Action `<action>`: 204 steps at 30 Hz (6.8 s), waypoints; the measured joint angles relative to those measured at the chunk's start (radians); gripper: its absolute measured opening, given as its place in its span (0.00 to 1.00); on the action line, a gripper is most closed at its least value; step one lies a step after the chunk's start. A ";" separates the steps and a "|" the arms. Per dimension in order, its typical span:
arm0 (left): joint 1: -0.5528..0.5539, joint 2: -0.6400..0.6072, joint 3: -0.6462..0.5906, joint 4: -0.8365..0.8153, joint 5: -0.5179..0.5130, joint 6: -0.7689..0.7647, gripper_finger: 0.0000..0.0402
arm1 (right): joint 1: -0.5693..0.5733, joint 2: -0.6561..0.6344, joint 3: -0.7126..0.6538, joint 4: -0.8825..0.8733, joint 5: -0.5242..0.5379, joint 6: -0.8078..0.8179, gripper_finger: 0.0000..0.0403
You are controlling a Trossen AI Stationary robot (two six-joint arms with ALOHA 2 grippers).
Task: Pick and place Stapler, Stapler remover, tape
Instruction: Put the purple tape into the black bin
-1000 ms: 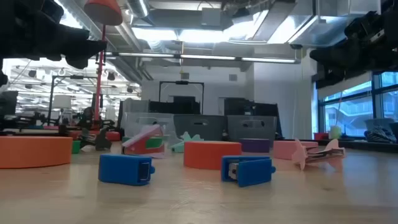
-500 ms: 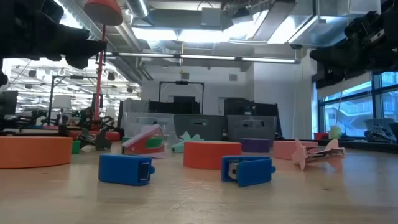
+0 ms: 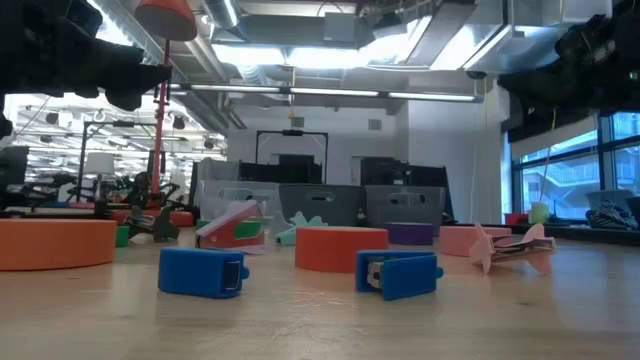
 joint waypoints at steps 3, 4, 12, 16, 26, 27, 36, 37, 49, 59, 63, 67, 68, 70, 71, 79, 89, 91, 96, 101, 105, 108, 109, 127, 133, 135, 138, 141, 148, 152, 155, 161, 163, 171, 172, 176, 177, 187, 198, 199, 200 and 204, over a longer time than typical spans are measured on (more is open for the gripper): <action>0.000 0.000 0.000 0.000 0.000 0.000 0.62 | 0.000 0.000 0.000 0.180 0.180 0.360 0.04; 0.000 0.000 0.000 0.000 0.000 0.000 0.62 | 0.000 0.000 0.000 0.229 0.258 0.479 0.04; 0.000 0.000 0.000 0.000 0.000 0.000 0.62 | -0.001 0.000 0.000 0.576 0.677 0.774 0.04; 0.000 0.000 0.000 0.000 0.000 0.000 0.62 | -0.003 0.015 0.048 0.530 0.476 0.691 0.04; 0.000 0.000 0.000 0.000 -0.002 0.000 0.62 | 0.080 0.539 0.571 -0.186 0.005 0.487 0.04; 0.000 0.000 0.000 0.000 -0.002 0.000 0.62 | 0.089 0.611 0.618 -0.256 -0.009 0.455 0.04; 0.000 0.000 0.000 0.000 -0.003 0.000 0.62 | 0.120 1.135 0.857 -0.709 0.085 0.316 0.04; 0.000 0.000 0.000 0.000 -0.003 0.000 0.62 | 0.120 1.176 0.865 -0.702 0.076 0.316 0.04; 0.000 0.000 0.000 0.000 -0.004 0.000 0.62 | 0.120 1.480 1.004 -0.680 -0.003 0.147 0.26; 0.000 0.000 0.000 0.000 -0.004 0.000 0.62 | 0.121 1.600 1.039 -0.700 0.179 -0.044 0.48; 0.000 0.000 0.000 0.000 -0.004 0.000 0.62 | 0.124 1.637 1.039 -0.703 0.199 -0.102 0.44; 0.000 0.000 0.000 0.000 -0.004 0.000 0.62 | 0.124 1.670 1.039 -0.700 0.201 -0.140 0.39; 0.000 0.000 0.000 0.000 -0.003 0.000 0.62 | 0.124 1.679 1.039 -0.698 0.201 -0.147 0.38; 0.000 0.000 0.000 0.000 -0.004 0.000 0.62 | 0.124 1.698 1.039 -0.699 0.201 -0.152 0.36; 0.000 0.000 0.000 0.000 -0.003 0.000 0.62 | 0.124 1.708 1.039 -0.697 0.201 -0.153 0.35; 0.000 0.000 0.000 0.000 -0.003 0.000 0.62 | 0.123 1.769 1.042 -0.689 0.215 -0.152 0.32; 0.000 0.000 0.000 0.000 -0.003 0.000 0.62 | 0.123 1.783 1.034 -0.672 0.375 -0.159 0.27; 0.000 0.000 0.000 0.000 -0.003 0.000 0.62 | 0.123 1.779 1.036 -0.659 0.381 -0.160 0.27; 0.000 0.000 0.000 0.000 -0.003 0.000 0.62 | 0.123 1.779 1.036 -0.662 0.377 -0.149 0.27; 0.000 0.000 0.000 0.000 -0.003 0.000 0.62 | 0.123 1.779 1.036 -0.663 0.377 -0.148 0.23; 0.000 0.000 0.000 0.000 -0.003 0.000 0.62 | 0.123 1.777 1.036 -0.664 0.365 -0.148 0.10; 0.000 0.000 0.000 0.000 -0.003 0.000 0.62 | 0.123 1.775 1.038 -0.664 0.358 -0.148 0.04; 0.000 0.000 0.000 0.000 -0.003 0.000 0.62 | 0.123 1.775 1.038 -0.664 0.358 -0.145 0.04; 0.000 0.000 0.000 0.000 -0.003 0.000 0.62 | 0.121 1.774 1.381 -0.982 0.274 -0.223 0.00; 0.000 0.000 0.000 0.000 -0.003 0.000 0.62 | 0.126 1.779 1.381 -0.918 0.157 -0.259 0.12; 0.000 0.000 0.000 0.000 -0.003 0.000 0.62 | 0.135 1.780 1.381 -0.903 0.137 -0.327 0.19; 0.000 0.000 0.000 0.000 -0.003 0.000 0.62 | 0.140 1.780 1.381 -0.871 0.145 -0.384 0.30; 0.000 0.000 0.000 0.000 -0.003 0.000 0.62 | 0.139 1.780 1.376 -0.853 0.157 -0.389 0.39; 0.000 0.000 0.000 0.001 -0.003 0.000 0.62 | 0.125 1.809 1.339 -0.847 0.209 -0.455 0.49; 0.000 0.000 0.000 0.002 -0.003 0.000 0.62 | 0.114 1.867 1.331 -0.832 0.212 -0.502 0.48; 0.000 0.001 0.000 0.001 -0.003 0.000 0.62 | 0.110 1.917 1.331 -0.818 0.212 -0.518 0.47; 0.000 0.002 0.000 0.001 -0.005 0.000 0.62 | 0.109 1.980 1.334 -0.765 0.253 -0.549 0.44; 0.000 0.002 0.000 0.001 -0.005 0.000 0.62 | 0.109 1.985 1.334 -0.751 0.257 -0.549 0.44; 0.000 0.002 0.000 0.001 -0.006 0.000 0.62 | 0.109 1.965 1.363 -0.776 0.279 -0.545 0.42; 0.000 0.002 0.000 0.001 -0.006 0.000 0.62 | 0.108 1.957 1.368 -0.774 0.280 -0.545 0.42; 0.000 0.002 0.000 0.000 -0.007 0.000 0.62 | 0.095 1.959 1.370 -0.784 0.278 -0.542 0.42; 0.000 0.002 0.000 0.000 -0.007 0.000 0.62 | 0.093 1.962 1.370 -0.782 0.275 -0.542 0.42; 0.000 0.002 0.000 0.000 -0.007 0.000 0.62 | 0.052 1.987 1.360 -0.782 0.266 -0.543 0.42; 0.000 0.002 0.000 0.000 -0.007 0.000 0.62 | 0.069 2.038 1.363 -0.785 0.258 -0.538 0.38; 0.000 0.003 0.000 0.000 -0.007 0.000 0.62 | 0.074 2.038 1.363 -0.786 0.274 -0.537 0.34; 0.000 0.002 0.000 0.000 -0.007 0.000 0.62 | 0.080 2.038 1.362 -0.792 0.280 -0.537 0.30; 0.000 0.003 0.000 0.001 -0.007 0.000 0.62 | 0.099 2.040 1.381 -0.842 0.266 -0.515 0.09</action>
